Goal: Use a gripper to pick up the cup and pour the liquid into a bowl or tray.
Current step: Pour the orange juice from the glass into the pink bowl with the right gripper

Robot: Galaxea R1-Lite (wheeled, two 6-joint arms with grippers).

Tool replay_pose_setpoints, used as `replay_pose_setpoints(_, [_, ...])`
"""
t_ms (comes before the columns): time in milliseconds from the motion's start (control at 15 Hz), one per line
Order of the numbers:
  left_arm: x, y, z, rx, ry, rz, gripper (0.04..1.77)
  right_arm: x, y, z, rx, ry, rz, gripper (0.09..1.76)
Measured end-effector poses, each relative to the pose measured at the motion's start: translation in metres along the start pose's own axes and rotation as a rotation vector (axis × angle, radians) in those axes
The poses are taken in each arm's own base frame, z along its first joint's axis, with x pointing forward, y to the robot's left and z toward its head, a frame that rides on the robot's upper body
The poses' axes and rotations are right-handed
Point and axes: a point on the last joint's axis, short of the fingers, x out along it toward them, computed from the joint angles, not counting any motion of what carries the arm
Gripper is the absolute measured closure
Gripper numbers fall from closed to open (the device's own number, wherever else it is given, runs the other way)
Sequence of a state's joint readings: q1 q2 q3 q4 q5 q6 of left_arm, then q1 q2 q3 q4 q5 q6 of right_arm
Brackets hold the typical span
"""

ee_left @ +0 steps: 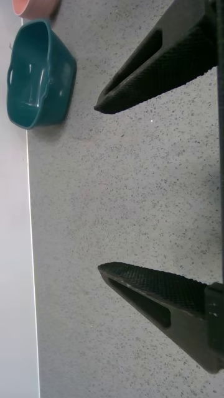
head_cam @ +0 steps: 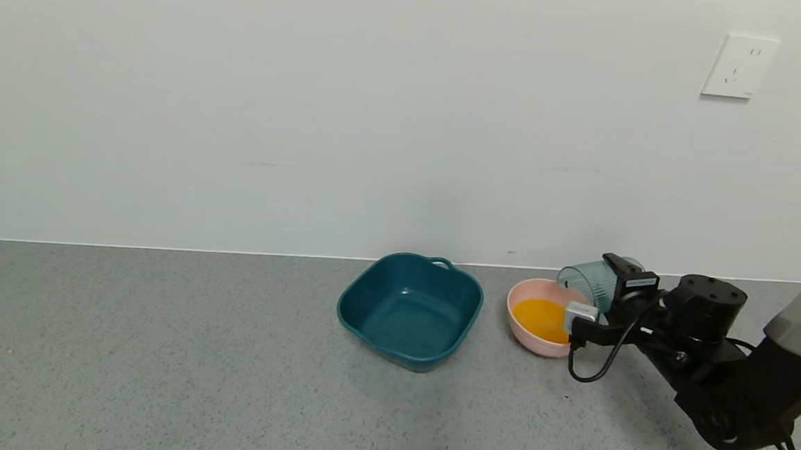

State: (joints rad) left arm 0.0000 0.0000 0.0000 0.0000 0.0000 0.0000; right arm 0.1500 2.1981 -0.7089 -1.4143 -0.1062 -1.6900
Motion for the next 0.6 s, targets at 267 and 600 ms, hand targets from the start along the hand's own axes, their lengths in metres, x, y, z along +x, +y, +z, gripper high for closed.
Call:
replay_pose_setpoints(267, [0.0, 0.0, 0.0, 0.0, 0.0, 0.0, 0.09, -0.0001, -0.0005, -0.0001, 0.001, 0.0, -0.006, 0.51])
replay_pose_setpoints(600, [0.0, 0.0, 0.0, 0.0, 0.0, 0.0, 0.09, -0.0006, -0.0019, -0.0008, 0.002, 0.004, -0.021, 0.51])
